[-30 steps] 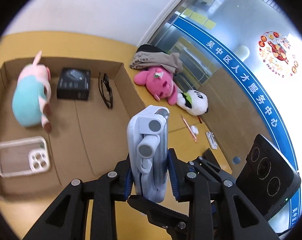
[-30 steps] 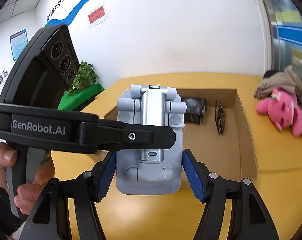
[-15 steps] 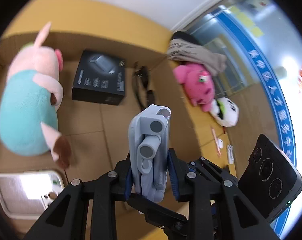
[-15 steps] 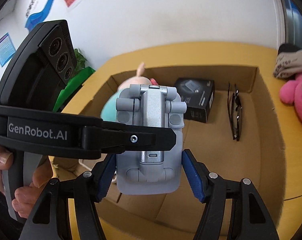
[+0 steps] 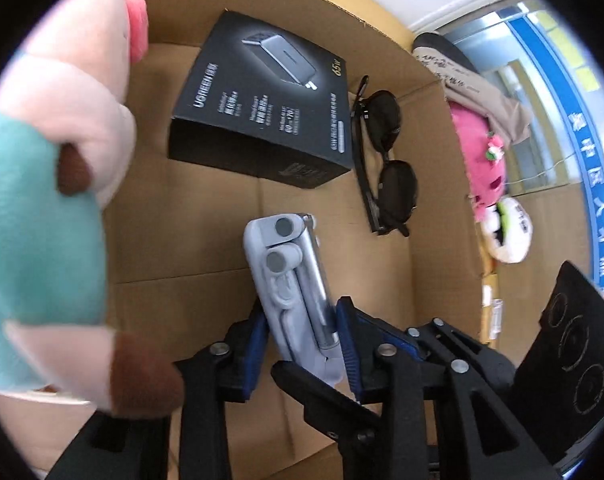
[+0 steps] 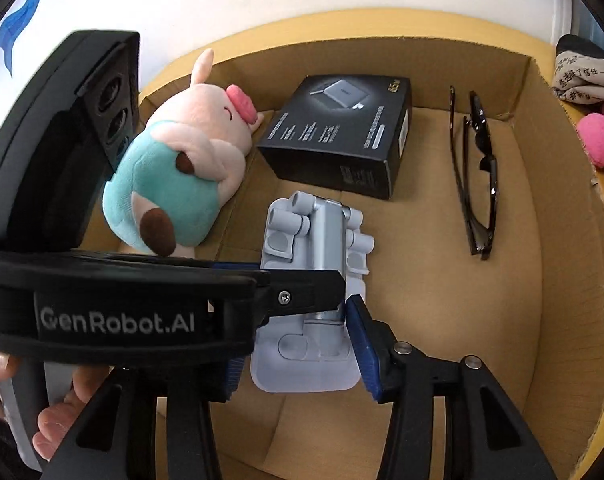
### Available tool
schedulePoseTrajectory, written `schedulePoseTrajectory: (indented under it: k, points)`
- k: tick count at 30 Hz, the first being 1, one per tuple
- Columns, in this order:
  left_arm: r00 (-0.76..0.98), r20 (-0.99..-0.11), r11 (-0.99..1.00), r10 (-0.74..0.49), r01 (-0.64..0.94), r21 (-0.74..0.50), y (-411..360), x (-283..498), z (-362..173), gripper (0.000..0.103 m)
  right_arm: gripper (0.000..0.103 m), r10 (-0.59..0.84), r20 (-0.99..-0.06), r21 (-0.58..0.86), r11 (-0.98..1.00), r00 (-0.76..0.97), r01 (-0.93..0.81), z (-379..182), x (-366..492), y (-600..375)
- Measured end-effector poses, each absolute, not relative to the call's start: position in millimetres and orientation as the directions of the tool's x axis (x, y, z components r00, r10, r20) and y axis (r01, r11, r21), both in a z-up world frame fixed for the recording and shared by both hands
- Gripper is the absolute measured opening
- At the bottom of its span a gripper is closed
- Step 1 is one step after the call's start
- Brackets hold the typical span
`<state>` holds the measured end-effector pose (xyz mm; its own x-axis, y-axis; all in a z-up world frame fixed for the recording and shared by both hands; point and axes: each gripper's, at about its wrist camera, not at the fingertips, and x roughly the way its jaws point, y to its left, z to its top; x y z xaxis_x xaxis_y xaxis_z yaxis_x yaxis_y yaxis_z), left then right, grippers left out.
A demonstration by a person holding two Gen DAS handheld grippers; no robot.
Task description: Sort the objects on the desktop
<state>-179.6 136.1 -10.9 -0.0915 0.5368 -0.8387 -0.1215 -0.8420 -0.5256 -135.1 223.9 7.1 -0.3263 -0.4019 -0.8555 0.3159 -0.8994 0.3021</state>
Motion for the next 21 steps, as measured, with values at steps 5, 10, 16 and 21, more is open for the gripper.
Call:
schedulePoseTrajectory:
  k: [5,10,16,21]
  points:
    - [-0.173,-0.846,-0.862,0.505,-0.158,-0.482,121,-157,21,0.039,0.094,-0.432,-0.799,0.297,-0.888,-0.419,0.351,36,-110,235]
    - [-0.545,-0.761,-0.935,0.352,-0.247,-0.255,95,-70,94,0.07,0.103,-0.351,-0.663,0.192,-0.933,-0.661,0.303,65,-38,264]
    - [-0.866,-0.498,-0.989,0.047,-0.109,0.096,80,41,91,0.083,0.103,-0.192,-0.498,0.039,-0.979,-0.846,0.2,58,26,266]
    - [-0.834,-0.551,-0.994,-0.023,-0.038,0.098,57,44,44,0.083,0.103,-0.162,-0.506,0.004,-0.983,-0.847,0.185,38,25,261]
